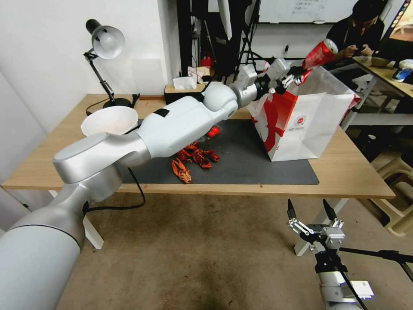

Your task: Pick up the trash from the table and place it into the takeout bag.

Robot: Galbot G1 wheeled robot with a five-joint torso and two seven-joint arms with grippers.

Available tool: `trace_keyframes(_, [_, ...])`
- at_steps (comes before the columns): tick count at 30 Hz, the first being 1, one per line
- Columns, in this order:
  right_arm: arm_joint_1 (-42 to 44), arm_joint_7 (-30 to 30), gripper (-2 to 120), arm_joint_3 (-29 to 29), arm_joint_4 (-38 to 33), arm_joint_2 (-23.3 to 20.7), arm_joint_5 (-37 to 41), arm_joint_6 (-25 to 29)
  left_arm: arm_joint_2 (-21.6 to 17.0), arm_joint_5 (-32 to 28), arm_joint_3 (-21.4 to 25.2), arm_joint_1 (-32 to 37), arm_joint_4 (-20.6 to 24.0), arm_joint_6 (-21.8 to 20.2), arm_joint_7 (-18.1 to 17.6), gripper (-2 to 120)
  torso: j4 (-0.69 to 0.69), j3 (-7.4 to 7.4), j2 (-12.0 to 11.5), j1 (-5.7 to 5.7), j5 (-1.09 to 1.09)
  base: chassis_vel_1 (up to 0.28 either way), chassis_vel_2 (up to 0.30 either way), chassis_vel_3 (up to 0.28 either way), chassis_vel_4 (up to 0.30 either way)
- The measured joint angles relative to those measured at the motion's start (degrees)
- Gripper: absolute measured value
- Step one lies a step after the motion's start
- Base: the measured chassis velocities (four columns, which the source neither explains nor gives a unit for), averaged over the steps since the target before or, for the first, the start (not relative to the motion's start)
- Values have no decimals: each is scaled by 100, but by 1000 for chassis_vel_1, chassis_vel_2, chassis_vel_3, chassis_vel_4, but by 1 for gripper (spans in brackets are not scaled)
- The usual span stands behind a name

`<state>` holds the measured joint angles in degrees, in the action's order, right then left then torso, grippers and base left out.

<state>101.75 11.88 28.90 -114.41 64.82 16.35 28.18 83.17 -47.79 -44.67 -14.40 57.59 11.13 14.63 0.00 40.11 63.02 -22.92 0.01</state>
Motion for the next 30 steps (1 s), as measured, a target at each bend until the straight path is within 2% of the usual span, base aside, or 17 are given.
trace_keyframes(2, [-7, -3, 100, 12, 3, 0, 14, 9, 77, 181, -100, -77, -113, 9, -98, 36, 0, 0, 0, 0, 0, 0, 0, 0, 0])
trace_keyframes(3, [-7, -3, 100, 12, 3, 0, 14, 9, 77, 181, -100, -77, -113, 9, -98, 36, 0, 0, 0, 0, 0, 0, 0, 0, 0])
trace_keyframes(7, [7, -21, 100, 58, 17, 2, 54, 47, 125, 258, -125, -143, -176, 9, -253, 50, 0, 0, 0, 1, 0, 0, 0, 0, 0])
trace_keyframes(10, [30, -40, 100, 82, 19, -9, 87, 76, 24, 187, -44, -150, 8, -80, -680, 63, -1, 0, 0, 1, 0, 0, 0, 0, 0])
trace_keyframes(11, [30, -40, 100, 82, 19, -9, 87, 76, 24, 187, -44, -150, 8, -80, -680, 63, -1, 0, 0, 1, 0, 0, 0, 0, 0])
trace_keyframes(14, [32, -48, 100, 72, -7, -7, 89, 78, -222, 48, 176, 36, 292, -320, -1494, 78, 0, 0, 0, 0, -2, 0, 0, 0, 0])
trace_keyframes(15, [32, -48, 100, 72, -7, -7, 89, 78, -222, 48, 176, 36, 292, -320, -1494, 78, 0, 0, 0, 0, -2, 0, 0, 0, 0])
trace_keyframes(18, [26, -45, 100, 47, -51, -23, 79, 47, -468, -38, 495, 361, 664, -694, -2732, 93, 0, 0, 0, 1, -2, 0, 0, 0, 0])
trace_keyframes(19, [26, -45, 100, 47, -51, -23, 79, 47, -468, -38, 495, 361, 664, -694, -2732, 93, 0, 0, 0, 1, -2, 0, 0, 0, 0])
trace_keyframes(21, [3, -27, 100, 30, -85, -45, 69, -2, -678, -6, 741, 671, 1085, -999, -3631, 99, 1, 0, 0, 0, -2, 0, 0, 0, 0])
trace_keyframes(22, [-1, -22, 100, 27, -92, -50, 67, -16, -750, 9, 801, 772, 1244, -1100, -3845, 99, 1, 0, 0, 0, -2, 0, 0, 0, 0])
trace_keyframes(23, [-1, -22, 100, 27, -92, -50, 67, -16, -750, 9, 801, 772, 1244, -1100, -3845, 99, 1, 0, 0, 0, -2, 0, 0, 0, 0])
trace_keyframes(25, [-5, -11, 100, 2, -99, -85, 51, -47, -968, 197, 899, 1075, 1705, -1332, -4496, 100, -1, -1, 1, 1, -2, 0, 0, 0, 0])
trace_keyframes(26, [-5, -7, 100, -8, -99, -103, 48, -52, -1050, 303, 915, 1182, 1879, -1415, -4710, 100, 0, 0, 1, 1, -3, 0, 0, 0, 0])
trace_keyframes(27, [-5, -7, 100, -8, -99, -103, 48, -52, -1050, 303, 915, 1182, 1879, -1415, -4710, 100, 0, 0, 1, 1, -3, 0, 0, 0, 0])
trace_keyframes(29, [-16, 9, 100, -28, -91, -139, 45, -58, -1290, 547, 942, 1489, 2409, -1706, -5269, 100, -1, -1, 1, 0, -2, 0, 0, 0, 0])
trace_keyframes(30, [-17, 13, 100, -31, -89, -142, 45, -60, -1349, 584, 949, 1562, 2541, -1774, -5390, 100, 0, 0, 1, 0, -2, 0, 0, 0, 0])
